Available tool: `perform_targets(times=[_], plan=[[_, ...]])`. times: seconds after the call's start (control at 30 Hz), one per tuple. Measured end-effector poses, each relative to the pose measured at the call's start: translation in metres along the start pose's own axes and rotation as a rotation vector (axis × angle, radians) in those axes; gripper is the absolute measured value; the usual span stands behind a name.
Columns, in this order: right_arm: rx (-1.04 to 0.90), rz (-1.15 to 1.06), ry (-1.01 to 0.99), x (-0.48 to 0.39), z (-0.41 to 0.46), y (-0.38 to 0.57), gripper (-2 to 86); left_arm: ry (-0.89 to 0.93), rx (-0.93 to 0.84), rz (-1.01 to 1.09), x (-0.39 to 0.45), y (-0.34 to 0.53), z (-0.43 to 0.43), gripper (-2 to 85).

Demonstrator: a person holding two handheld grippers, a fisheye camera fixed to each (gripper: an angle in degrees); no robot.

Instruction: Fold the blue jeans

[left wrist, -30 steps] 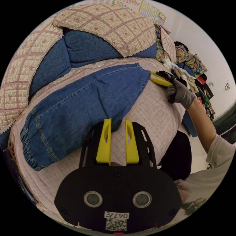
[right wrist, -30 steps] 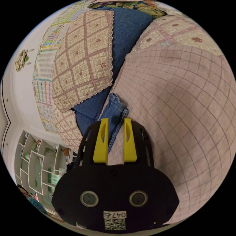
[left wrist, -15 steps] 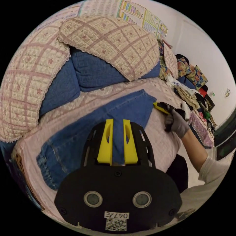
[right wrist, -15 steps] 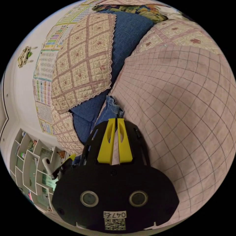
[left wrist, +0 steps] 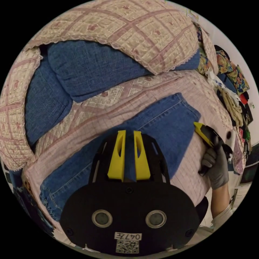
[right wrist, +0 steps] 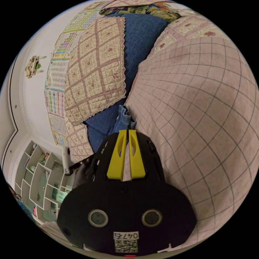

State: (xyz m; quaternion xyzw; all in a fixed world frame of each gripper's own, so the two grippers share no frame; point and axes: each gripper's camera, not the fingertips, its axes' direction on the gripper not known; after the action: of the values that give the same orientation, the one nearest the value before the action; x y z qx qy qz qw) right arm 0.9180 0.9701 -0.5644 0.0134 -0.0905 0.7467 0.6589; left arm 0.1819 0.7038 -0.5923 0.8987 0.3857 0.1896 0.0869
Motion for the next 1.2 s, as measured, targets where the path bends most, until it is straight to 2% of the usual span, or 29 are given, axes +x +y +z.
perform_targets(times=[0.1,0.2,0.3,0.43,0.53,0.6,0.73,0.87,0.93,1.1,1.2], plan=[[-0.001,0.002,-0.003,-0.011,0.008,0.01,-1.0,0.112,0.075,0.093,0.017,0.075,-0.044,5.3],[-0.01,-0.013,0.04,-0.03,0.019,0.02,-1.0,0.104,0.081,0.164,0.035,0.135,-0.04,5.3],[0.009,-0.102,0.061,-0.072,0.026,0.031,-1.0,0.126,0.035,0.064,0.007,0.17,-0.013,5.2],[-0.012,-0.377,0.022,-0.185,0.045,0.061,-1.0,0.316,0.05,-0.014,-0.048,0.219,-0.045,5.2],[-0.099,-0.645,0.039,-0.273,0.081,0.109,-1.0,0.375,0.15,-0.078,-0.109,0.286,-0.105,5.1],[-0.16,-0.793,0.068,-0.313,0.11,0.149,-1.0,0.343,0.27,-0.179,-0.175,0.356,-0.159,5.1],[-0.291,-1.083,0.226,-0.363,0.188,0.254,-0.9,0.255,0.4,-0.396,-0.282,0.477,-0.221,5.8],[-0.412,-1.132,0.3,-0.358,0.248,0.317,-0.5,0.168,0.439,-0.609,-0.378,0.604,-0.263,11.2],[-0.427,-1.124,0.293,-0.355,0.259,0.327,0.3,0.205,0.466,-0.722,-0.418,0.654,-0.264,12.3],[-0.552,-1.087,0.091,-0.375,0.268,0.321,4.0,0.486,0.568,-1.043,-0.5,0.766,-0.234,13.7],[-0.501,-1.087,0.044,-0.391,0.266,0.306,3.2,0.515,0.597,-1.136,-0.518,0.788,-0.233,16.0]])
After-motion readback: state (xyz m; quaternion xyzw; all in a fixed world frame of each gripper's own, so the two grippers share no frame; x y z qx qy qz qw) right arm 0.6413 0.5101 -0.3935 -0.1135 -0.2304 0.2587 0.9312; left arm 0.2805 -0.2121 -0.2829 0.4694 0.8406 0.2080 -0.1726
